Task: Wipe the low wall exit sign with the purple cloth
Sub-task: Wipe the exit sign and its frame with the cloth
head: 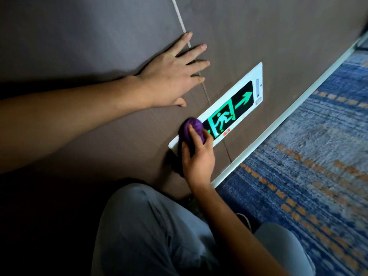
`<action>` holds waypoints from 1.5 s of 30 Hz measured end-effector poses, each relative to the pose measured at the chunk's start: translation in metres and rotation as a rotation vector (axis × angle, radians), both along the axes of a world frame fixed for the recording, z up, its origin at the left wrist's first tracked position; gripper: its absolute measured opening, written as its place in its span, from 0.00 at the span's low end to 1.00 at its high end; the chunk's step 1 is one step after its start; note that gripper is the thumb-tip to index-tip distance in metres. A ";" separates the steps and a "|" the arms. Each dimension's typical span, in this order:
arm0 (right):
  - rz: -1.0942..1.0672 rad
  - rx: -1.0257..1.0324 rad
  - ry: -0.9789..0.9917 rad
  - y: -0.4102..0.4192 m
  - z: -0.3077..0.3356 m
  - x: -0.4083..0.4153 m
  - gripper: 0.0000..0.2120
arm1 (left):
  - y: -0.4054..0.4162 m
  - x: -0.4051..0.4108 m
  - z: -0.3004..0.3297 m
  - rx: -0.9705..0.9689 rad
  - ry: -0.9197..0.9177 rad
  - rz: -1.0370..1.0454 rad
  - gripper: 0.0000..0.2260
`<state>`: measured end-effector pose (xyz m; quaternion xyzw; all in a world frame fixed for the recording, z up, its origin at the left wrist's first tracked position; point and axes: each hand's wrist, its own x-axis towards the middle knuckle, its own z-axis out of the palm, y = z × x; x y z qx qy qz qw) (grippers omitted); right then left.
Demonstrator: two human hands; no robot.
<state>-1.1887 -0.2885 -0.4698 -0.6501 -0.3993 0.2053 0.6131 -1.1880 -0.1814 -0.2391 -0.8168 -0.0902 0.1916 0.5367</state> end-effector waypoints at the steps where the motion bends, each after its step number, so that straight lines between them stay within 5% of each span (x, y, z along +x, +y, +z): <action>1: 0.022 0.008 -0.020 -0.004 -0.001 -0.005 0.24 | -0.001 -0.002 -0.001 0.001 0.003 0.004 0.37; 13: 0.021 0.101 -0.153 0.004 0.029 0.017 0.25 | -0.029 -0.051 0.002 0.013 -0.064 0.074 0.38; 24: 0.198 0.117 -0.456 -0.022 -0.030 -0.011 0.27 | -0.032 -0.052 0.002 0.015 -0.024 0.126 0.37; 34: 0.106 0.175 -0.418 -0.011 0.012 0.012 0.23 | -0.038 -0.050 0.012 0.026 0.070 0.151 0.39; 40: 0.235 0.132 -0.532 -0.029 -0.054 -0.019 0.26 | -0.036 -0.052 0.012 0.008 0.043 0.128 0.38; 45: 0.318 -0.046 -0.390 -0.039 -0.091 -0.016 0.31 | -0.031 -0.056 0.008 0.015 0.071 0.079 0.38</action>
